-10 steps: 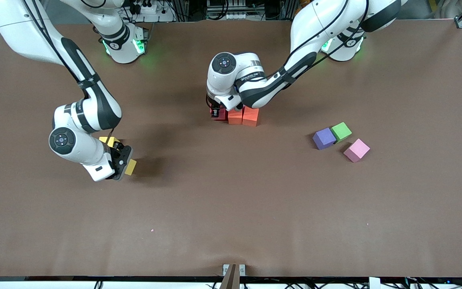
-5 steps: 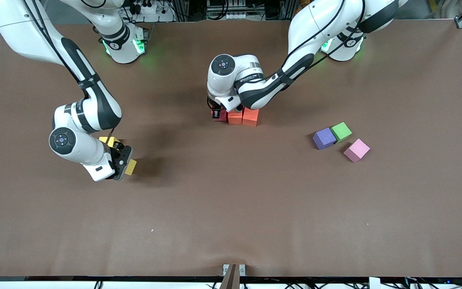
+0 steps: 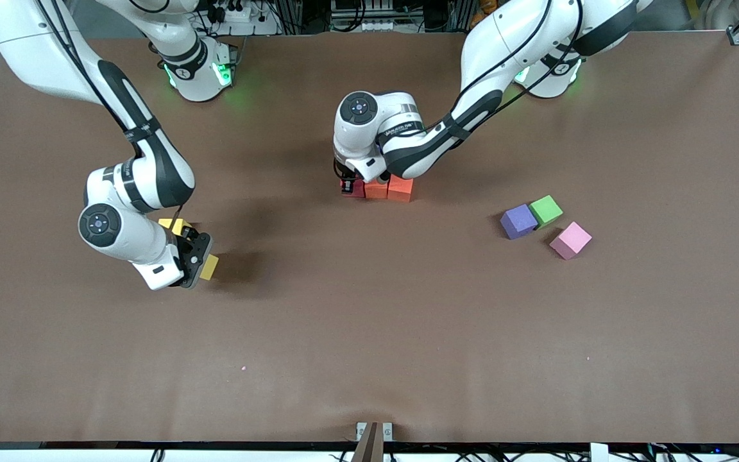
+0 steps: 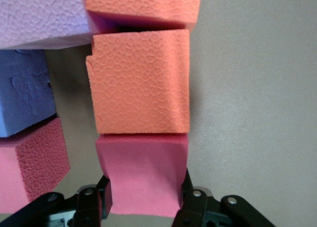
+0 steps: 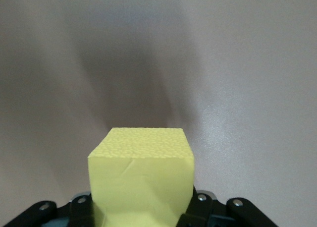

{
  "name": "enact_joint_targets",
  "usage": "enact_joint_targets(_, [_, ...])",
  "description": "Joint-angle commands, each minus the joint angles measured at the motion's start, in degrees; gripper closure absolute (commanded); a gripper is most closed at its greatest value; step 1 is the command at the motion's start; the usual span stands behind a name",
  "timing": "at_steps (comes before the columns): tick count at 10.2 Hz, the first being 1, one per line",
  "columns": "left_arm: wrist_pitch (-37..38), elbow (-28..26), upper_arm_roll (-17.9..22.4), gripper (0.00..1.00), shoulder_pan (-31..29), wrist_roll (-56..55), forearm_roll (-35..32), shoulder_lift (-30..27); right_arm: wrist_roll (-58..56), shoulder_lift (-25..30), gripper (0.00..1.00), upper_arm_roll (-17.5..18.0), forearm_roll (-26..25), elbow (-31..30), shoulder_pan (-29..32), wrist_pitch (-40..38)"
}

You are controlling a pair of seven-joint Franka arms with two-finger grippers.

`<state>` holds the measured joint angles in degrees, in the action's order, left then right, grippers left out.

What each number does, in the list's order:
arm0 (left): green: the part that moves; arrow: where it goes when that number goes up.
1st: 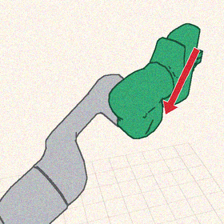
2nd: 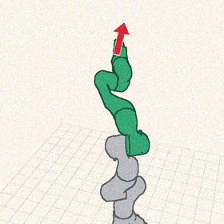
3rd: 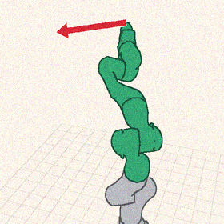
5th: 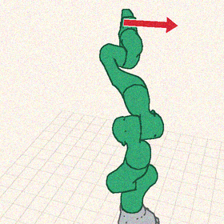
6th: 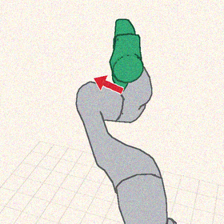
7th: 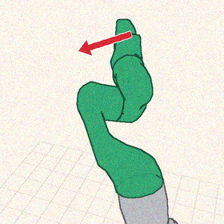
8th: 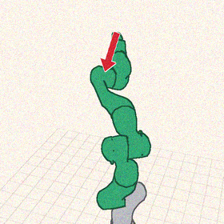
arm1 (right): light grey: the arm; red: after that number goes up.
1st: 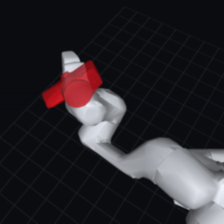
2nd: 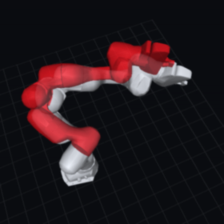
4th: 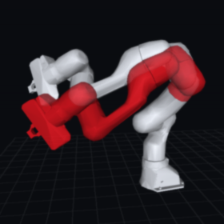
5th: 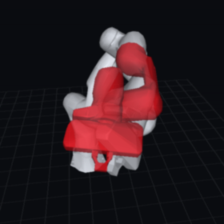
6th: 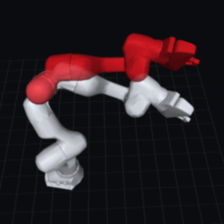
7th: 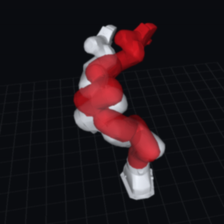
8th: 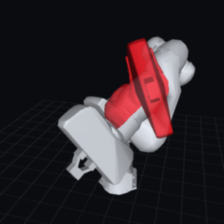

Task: Form number 2 with 11 blocks

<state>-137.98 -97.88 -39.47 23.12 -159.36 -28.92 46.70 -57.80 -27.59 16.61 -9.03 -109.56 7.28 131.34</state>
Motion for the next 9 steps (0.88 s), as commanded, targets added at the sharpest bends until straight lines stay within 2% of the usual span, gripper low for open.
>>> enact_joint_targets(1, [-0.89, -0.82, 0.18, 0.60, 0.79, -11.06, -3.77, -0.29, 1.11, -0.45, 0.53, 0.44, -0.29, 0.67, 0.10, -0.29])
enact_joint_targets(5, [-0.89, -1.17, 0.27, 0.59, 0.53, -10.36, -3.77, -0.38, 12.33, -0.44, 0.54, 0.53, -0.29, 0.49, -1.83, -1.09])
enact_joint_targets(6, [-0.89, -1.17, 0.27, 0.25, 0.70, -10.35, -3.77, -0.38, 15.67, -0.36, 0.54, 0.62, -0.29, 0.49, -2.27, -1.09])
enact_joint_targets(7, [-0.80, -1.17, 0.27, 0.00, 0.70, -10.27, -3.77, -0.38, 19.79, -0.36, 0.54, 0.70, -0.29, 0.58, -2.97, -1.17])
enact_joint_targets(9, [-0.54, -1.17, 0.18, 0.00, 0.09, -10.35, -3.69, -0.73, 28.14, 0.08, 0.54, 0.88, -0.29, 0.67, -4.55, -3.79])
